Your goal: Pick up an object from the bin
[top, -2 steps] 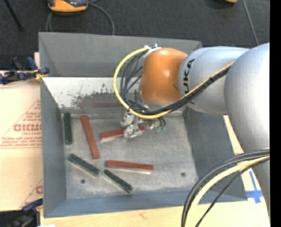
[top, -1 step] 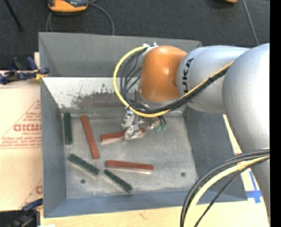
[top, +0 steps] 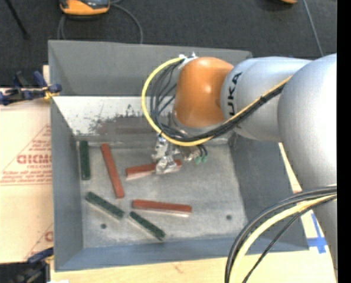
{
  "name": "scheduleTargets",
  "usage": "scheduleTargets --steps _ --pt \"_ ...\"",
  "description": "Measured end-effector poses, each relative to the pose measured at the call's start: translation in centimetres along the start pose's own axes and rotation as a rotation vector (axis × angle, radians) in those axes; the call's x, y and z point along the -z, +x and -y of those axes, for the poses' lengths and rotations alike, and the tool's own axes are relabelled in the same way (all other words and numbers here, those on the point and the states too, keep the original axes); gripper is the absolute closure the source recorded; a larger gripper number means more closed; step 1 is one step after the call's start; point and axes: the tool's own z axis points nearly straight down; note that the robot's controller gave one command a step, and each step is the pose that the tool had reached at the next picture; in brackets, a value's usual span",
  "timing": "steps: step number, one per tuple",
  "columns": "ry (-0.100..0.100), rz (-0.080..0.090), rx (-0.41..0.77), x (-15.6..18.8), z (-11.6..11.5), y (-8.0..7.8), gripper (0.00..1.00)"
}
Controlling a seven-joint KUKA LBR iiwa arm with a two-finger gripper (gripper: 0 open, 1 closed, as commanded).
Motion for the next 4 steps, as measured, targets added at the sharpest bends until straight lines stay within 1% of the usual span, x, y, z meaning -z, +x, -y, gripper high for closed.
scheduleTargets --steps 4 --pt "0.0 0.0 -0.004 0.0 0.0 0.0 1.0"
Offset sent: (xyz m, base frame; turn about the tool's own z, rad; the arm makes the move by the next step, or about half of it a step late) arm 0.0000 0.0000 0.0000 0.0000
